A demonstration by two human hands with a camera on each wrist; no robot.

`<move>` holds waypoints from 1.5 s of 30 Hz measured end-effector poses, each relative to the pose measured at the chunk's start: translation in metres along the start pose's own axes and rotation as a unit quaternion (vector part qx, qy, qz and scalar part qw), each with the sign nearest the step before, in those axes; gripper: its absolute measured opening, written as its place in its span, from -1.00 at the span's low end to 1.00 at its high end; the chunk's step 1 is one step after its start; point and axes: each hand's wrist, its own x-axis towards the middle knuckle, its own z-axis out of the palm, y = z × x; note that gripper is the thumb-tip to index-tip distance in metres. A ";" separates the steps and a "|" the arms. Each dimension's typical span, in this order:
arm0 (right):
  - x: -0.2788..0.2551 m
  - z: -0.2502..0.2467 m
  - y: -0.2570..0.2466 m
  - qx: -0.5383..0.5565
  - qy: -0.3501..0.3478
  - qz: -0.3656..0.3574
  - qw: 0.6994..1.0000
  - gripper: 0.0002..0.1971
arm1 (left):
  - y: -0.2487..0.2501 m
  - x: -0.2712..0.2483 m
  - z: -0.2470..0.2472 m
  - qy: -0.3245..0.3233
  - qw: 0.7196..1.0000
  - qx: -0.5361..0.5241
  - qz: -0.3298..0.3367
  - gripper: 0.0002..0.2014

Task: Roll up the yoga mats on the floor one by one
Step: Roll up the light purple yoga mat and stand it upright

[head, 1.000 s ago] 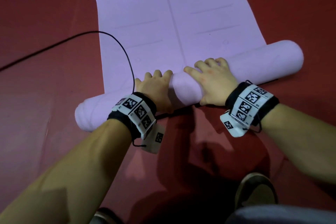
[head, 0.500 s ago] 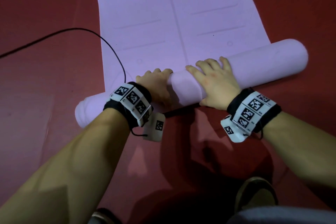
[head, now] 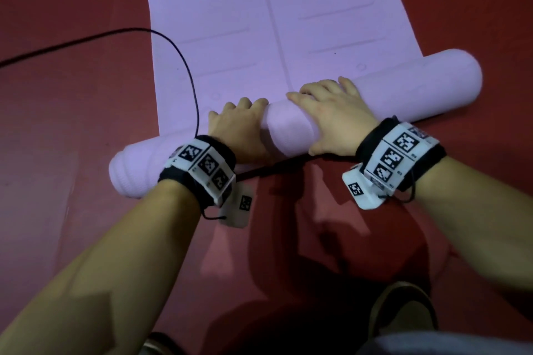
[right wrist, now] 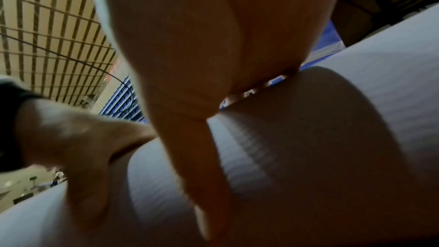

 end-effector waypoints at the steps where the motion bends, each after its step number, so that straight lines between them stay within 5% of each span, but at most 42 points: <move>1: -0.003 0.004 0.000 -0.012 0.019 0.001 1.000 0.23 | -0.002 0.004 -0.003 -0.013 1.000 -0.006 -0.002 -0.01; 6: 0.003 0.011 -0.002 -0.020 0.047 0.009 0.999 0.23 | -0.006 0.013 -0.010 -0.031 0.999 -0.016 -0.007 -0.04; 16: 0.027 -0.011 0.005 0.007 -0.023 0.013 1.000 0.26 | 0.008 0.005 0.007 0.051 0.997 0.063 0.008 0.23; 25: 0.011 0.013 0.003 -0.008 0.074 0.024 0.997 0.24 | -0.002 0.028 -0.014 -0.006 1.000 0.019 0.000 0.07; 35: 0.040 -0.016 0.013 0.033 -0.014 0.023 0.999 0.24 | 0.005 0.025 0.000 0.068 0.995 0.067 -0.008 0.22; 45: 0.034 0.007 0.010 0.011 0.083 0.045 0.995 0.21 | -0.006 0.045 -0.023 0.017 0.999 0.025 -0.014 0.12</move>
